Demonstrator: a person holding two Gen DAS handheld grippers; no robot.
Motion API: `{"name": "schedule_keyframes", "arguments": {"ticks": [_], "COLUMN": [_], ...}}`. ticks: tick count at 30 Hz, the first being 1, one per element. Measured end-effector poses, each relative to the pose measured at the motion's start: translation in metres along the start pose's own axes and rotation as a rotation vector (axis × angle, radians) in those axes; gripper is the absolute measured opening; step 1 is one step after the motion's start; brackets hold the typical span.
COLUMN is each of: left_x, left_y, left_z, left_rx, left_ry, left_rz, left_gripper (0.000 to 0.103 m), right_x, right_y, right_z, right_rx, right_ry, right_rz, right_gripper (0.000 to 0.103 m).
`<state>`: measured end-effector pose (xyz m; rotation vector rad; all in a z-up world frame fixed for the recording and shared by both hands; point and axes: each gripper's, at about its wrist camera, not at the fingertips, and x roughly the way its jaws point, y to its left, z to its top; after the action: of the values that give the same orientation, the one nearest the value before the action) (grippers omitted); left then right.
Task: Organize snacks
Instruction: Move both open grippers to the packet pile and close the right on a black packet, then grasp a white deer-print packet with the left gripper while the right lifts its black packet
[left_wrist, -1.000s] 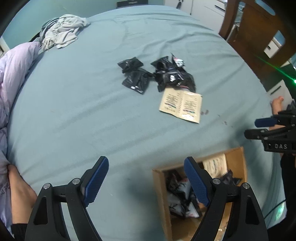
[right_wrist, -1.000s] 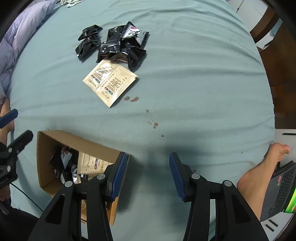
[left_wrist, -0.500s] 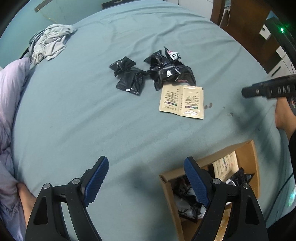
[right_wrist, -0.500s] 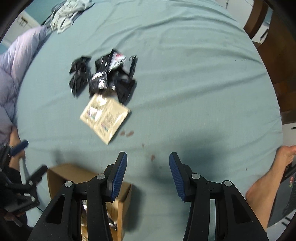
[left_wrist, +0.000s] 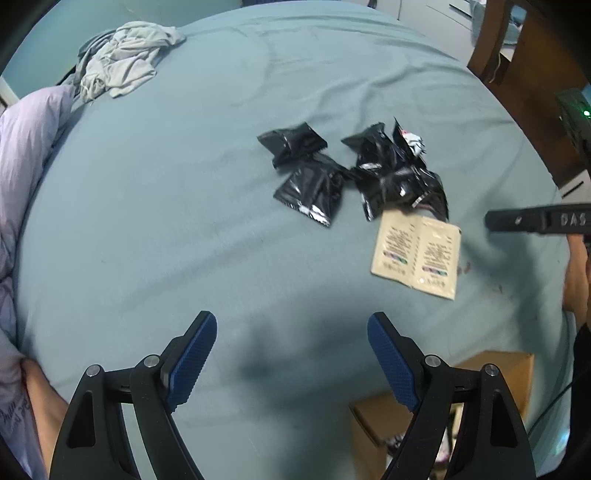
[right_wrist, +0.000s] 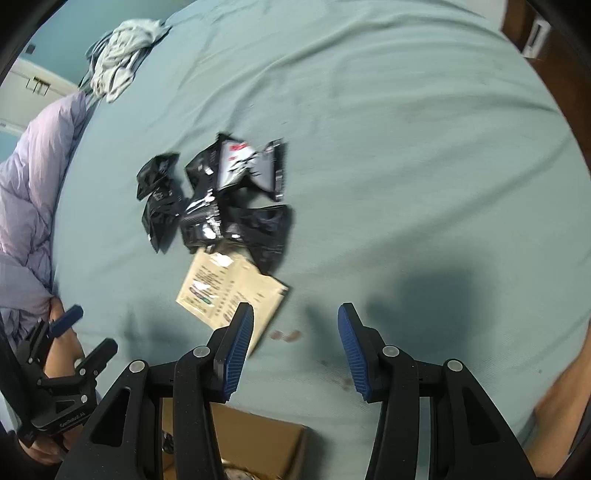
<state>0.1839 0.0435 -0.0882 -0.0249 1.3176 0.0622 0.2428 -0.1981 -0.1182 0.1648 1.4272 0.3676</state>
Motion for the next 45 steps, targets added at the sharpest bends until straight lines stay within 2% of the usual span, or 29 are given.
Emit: {"name": "schedule_keyframes", "arguments": {"ticks": [6, 12, 15, 21, 23, 26, 30, 38, 41, 45], "left_x": [0.012, 0.018, 0.019, 0.025, 0.029, 0.035, 0.039, 0.051, 0.059, 0.075], "left_y": [0.001, -0.005, -0.007, -0.013, -0.015, -0.016, -0.014, 0.001, 0.003, -0.009], "left_z": [0.008, 0.007, 0.007, 0.011, 0.014, 0.02, 0.028, 0.046, 0.057, 0.072], "left_rx": [-0.003, 0.008, 0.021, 0.064, 0.066, 0.078, 0.077, 0.079, 0.099, 0.194], "left_ry": [0.018, 0.044, 0.043, 0.031, 0.027, 0.013, -0.009, -0.041, -0.057, -0.079], "left_rz": [-0.002, 0.001, -0.016, 0.032, 0.052, 0.094, 0.131, 0.127, 0.155, 0.229], "left_gripper": [0.085, 0.085, 0.085, 0.086, 0.086, 0.086, 0.086, 0.086, 0.086, 0.086], "right_x": [0.031, 0.055, 0.068, 0.07, 0.068, 0.067, 0.058, 0.005, -0.012, -0.028], "right_y": [0.026, 0.033, 0.032, 0.042, 0.044, 0.047, 0.043, 0.03, 0.022, 0.012], "right_z": [0.015, 0.04, 0.05, 0.055, 0.052, 0.048, 0.042, 0.026, 0.016, -0.003], "right_rx": [-0.085, -0.141, -0.163, -0.266, -0.294, -0.319, -0.336, -0.239, -0.225, -0.215], "right_ry": [0.005, -0.054, -0.051, -0.109, -0.134, -0.143, -0.166, -0.205, -0.218, -0.208], "right_rz": [-0.029, -0.207, -0.22, -0.259, -0.24, -0.168, -0.163, -0.022, 0.003, 0.023], "right_gripper": [0.046, 0.046, 0.046, 0.046, 0.046, 0.029, 0.022, 0.022, 0.022, 0.022]}}
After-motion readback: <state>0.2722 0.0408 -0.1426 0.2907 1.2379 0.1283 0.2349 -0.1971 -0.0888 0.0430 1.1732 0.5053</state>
